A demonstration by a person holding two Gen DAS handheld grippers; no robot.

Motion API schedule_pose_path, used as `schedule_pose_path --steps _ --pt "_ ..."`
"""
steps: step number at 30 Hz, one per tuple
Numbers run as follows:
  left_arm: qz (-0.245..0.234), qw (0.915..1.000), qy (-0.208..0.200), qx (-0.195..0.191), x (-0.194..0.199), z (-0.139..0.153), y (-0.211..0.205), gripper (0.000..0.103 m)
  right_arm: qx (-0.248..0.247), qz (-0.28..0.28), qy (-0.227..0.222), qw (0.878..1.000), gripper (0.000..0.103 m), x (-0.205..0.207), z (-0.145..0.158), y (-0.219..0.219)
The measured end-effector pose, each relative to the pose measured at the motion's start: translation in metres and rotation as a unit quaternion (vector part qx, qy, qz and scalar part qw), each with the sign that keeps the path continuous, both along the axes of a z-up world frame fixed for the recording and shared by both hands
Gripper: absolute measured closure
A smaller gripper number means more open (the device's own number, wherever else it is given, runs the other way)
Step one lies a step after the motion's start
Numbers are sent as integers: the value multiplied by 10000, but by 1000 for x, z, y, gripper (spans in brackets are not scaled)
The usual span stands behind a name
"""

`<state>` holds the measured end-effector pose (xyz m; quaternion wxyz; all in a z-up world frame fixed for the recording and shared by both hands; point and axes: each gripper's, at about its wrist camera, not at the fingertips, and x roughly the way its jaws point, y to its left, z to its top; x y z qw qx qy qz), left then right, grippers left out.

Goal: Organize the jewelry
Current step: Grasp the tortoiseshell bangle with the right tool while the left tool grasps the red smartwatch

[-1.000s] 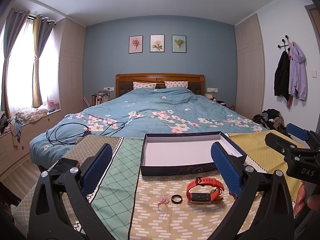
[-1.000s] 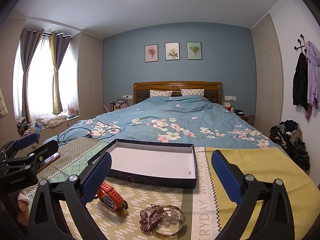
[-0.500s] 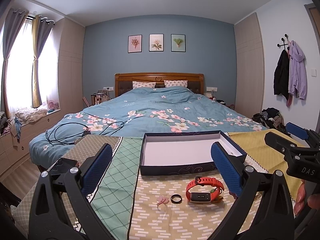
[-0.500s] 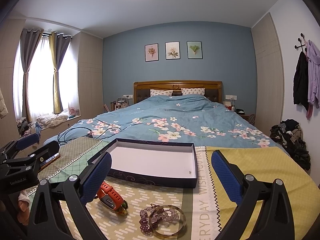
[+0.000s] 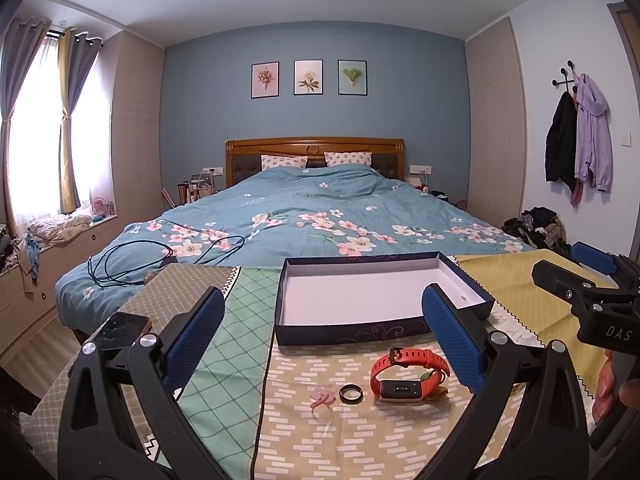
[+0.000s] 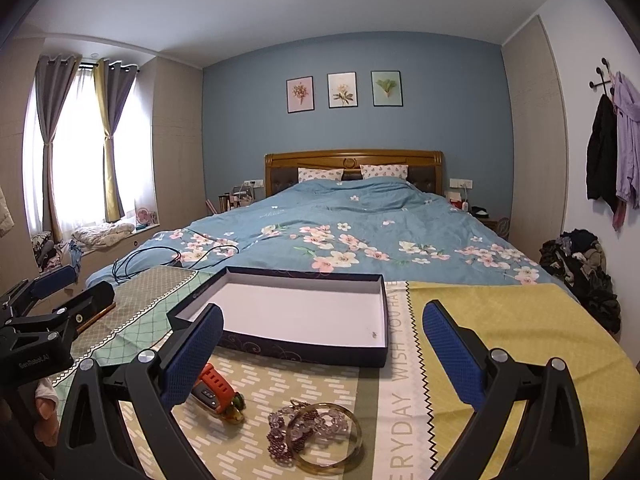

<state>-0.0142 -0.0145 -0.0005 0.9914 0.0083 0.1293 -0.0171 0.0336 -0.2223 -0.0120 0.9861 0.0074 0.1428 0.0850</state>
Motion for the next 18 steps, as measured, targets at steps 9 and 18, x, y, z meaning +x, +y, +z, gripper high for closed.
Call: schedule_pose_path --steps 9,18 --pt "-275 9980 567 52 24 -11 2 6 -85 230 814 9964 7 18 -21 -12" --pt "-714 9894 1213 344 50 -36 -6 6 -108 736 1913 9787 31 33 -58 -20"
